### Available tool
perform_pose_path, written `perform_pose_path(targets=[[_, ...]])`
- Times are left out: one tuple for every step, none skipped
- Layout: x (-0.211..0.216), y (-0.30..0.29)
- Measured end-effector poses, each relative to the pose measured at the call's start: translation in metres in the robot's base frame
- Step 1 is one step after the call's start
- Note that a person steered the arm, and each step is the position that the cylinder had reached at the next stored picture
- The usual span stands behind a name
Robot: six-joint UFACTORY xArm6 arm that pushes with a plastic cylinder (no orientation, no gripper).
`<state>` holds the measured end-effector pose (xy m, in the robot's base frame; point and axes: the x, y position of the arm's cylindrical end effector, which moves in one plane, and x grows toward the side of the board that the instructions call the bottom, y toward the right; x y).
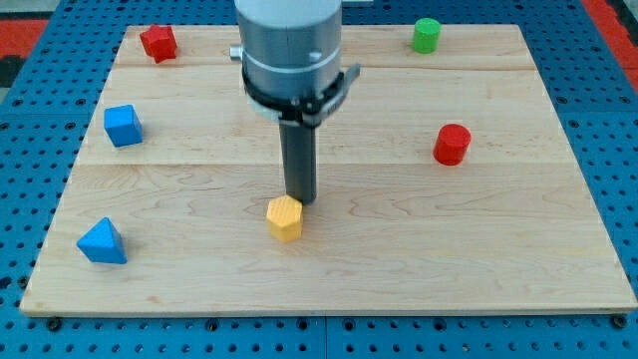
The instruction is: Push the yellow blocks parallel to each other
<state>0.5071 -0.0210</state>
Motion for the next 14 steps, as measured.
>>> perform_pose_path(targets=[[0.012,0.002],[-0.077,0.010],[-0.165,0.013],[-0.195,-0.021],[-0.195,-0.063],[-0.195,-0.092],[-0.172,-0.085],[-0.138,-0.059],[-0.109,-0.038],[-0.092,-0.064],[-0.062,-0.010],[-0.076,-0.021],[-0.094,0.017],[-0.067,0.074]])
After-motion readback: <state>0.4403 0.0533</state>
